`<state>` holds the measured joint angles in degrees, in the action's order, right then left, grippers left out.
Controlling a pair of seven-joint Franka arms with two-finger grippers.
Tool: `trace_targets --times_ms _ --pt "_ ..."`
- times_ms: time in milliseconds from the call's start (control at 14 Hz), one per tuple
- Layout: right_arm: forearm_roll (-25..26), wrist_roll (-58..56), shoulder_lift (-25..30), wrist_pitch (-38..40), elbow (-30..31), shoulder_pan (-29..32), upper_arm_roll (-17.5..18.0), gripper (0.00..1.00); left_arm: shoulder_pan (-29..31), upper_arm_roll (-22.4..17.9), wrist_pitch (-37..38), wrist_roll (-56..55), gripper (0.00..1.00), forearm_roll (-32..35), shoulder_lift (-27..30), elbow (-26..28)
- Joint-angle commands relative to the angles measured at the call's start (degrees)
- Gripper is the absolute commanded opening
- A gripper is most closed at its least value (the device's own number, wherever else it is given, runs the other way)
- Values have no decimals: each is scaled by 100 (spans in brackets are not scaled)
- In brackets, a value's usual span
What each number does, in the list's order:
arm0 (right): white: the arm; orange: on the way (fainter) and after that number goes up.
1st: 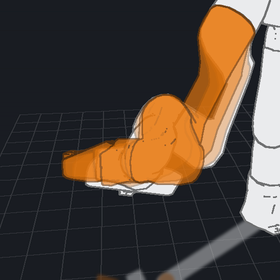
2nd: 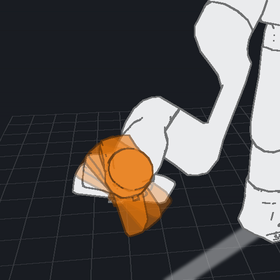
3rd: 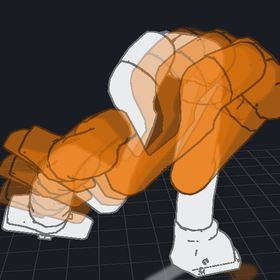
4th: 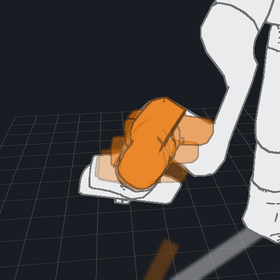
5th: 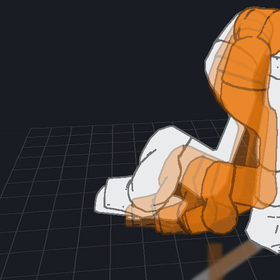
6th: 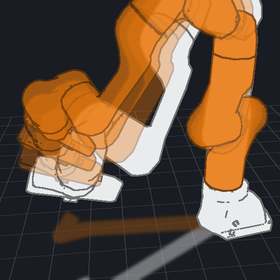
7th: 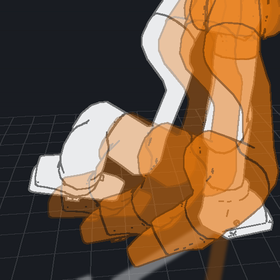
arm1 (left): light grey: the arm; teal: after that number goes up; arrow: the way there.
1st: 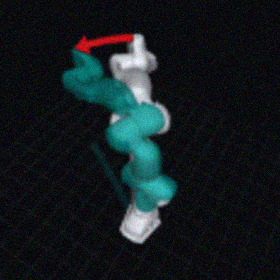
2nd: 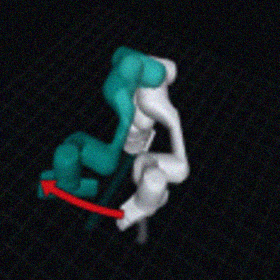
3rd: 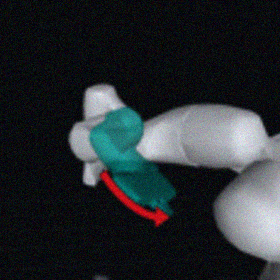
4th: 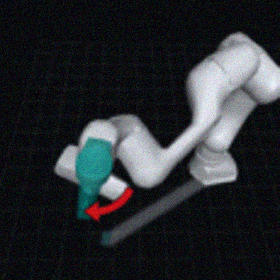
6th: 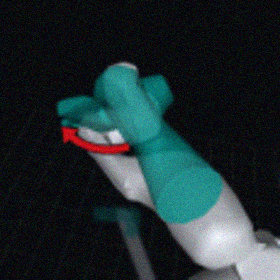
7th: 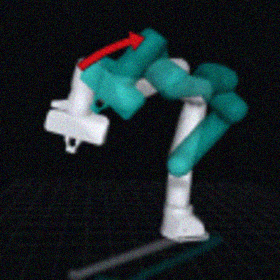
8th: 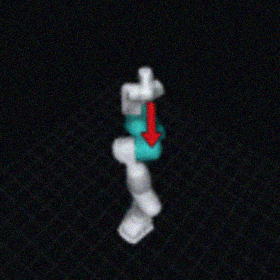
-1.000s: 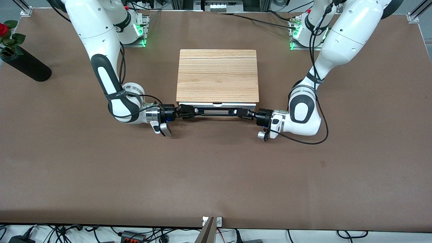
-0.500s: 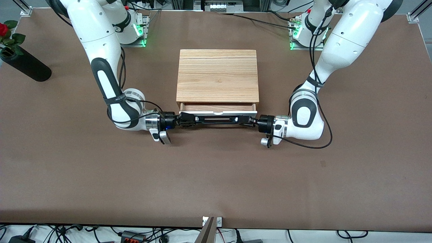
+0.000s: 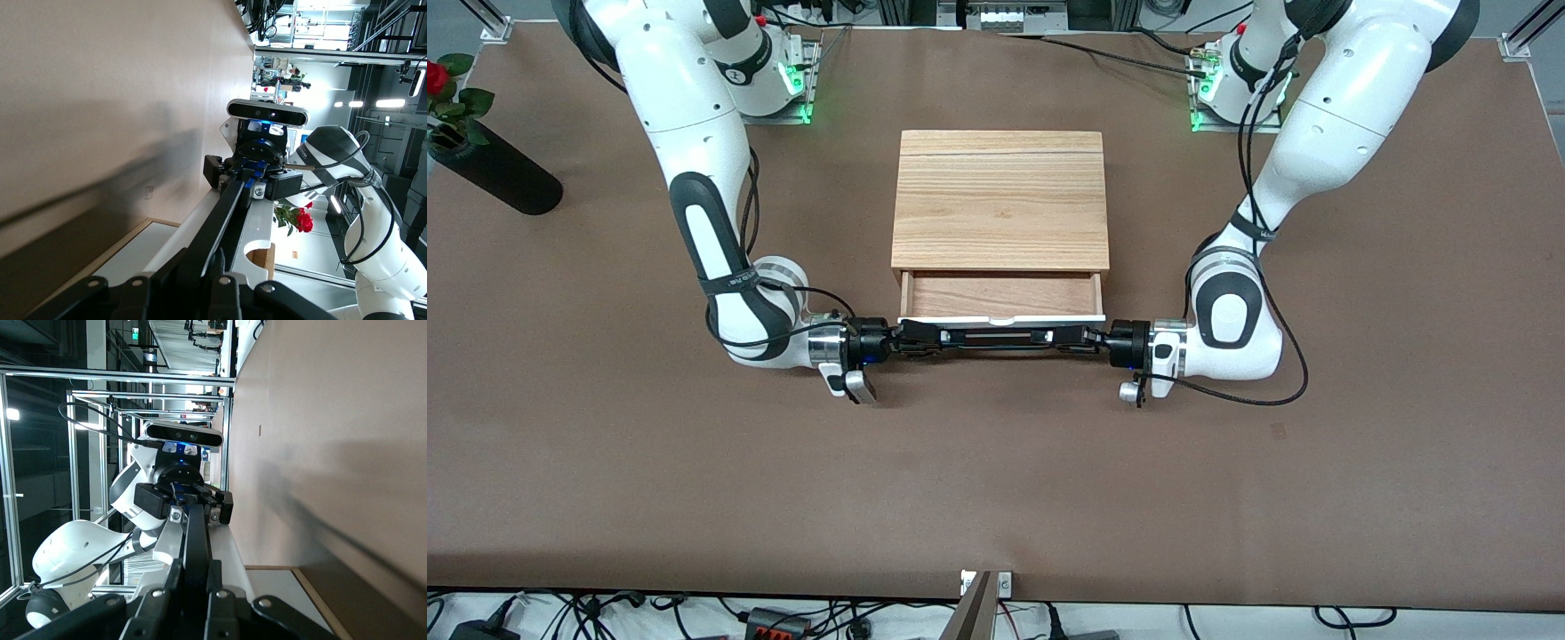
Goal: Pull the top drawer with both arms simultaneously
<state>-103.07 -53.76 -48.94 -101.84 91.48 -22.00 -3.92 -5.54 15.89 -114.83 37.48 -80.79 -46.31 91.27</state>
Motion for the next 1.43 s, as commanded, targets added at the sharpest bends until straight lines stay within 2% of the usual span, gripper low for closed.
trace_targets --times_ms 0,71,143,214,286,357,571,714,857,1000,1143,1357 --pt "322 -21 -125 -91 -121 117 -127 78 123 -42 154 -302 17 -244 149 -163" --pt "392 -29 -116 -56 -104 126 -127 100 123 -42 154 -311 17 -244 149 -163" --pt "454 -29 -116 -47 -104 152 -127 100 123 -42 154 -311 22 -244 149 -163" --pt "603 -29 -81 -56 -104 152 -127 100 123 -42 146 -311 43 -244 149 -163" --pt "691 -29 -55 -38 -104 170 -127 100 114 -42 128 -320 78 -244 123 -180" --pt "709 -29 15 -29 -69 179 -127 100 123 -42 102 -311 100 -244 122 -189" --pt "710 -21 112 -29 -33 187 -127 100 114 -86 93 -320 100 -200 114 -443" --pt "753 -21 182 -56 -33 161 -197 100 97 -253 93 -329 100 -174 114 -601" --pt "1269 119 296 -82 -103 82 -434 100 105 -271 101 -329 100 -165 140 -620" --pt "2286 715 515 -100 -252 73 -627 100 106 -349 101 -329 100 62 166 -637" --pt "3638 1216 683 -82 -726 99 -803 100 123 -367 110 -390 100 720 184 -882" --pt "5722 1814 1262 -73 -807 126 -900 100 132 -498 110 -434 100 1292 324 -936"
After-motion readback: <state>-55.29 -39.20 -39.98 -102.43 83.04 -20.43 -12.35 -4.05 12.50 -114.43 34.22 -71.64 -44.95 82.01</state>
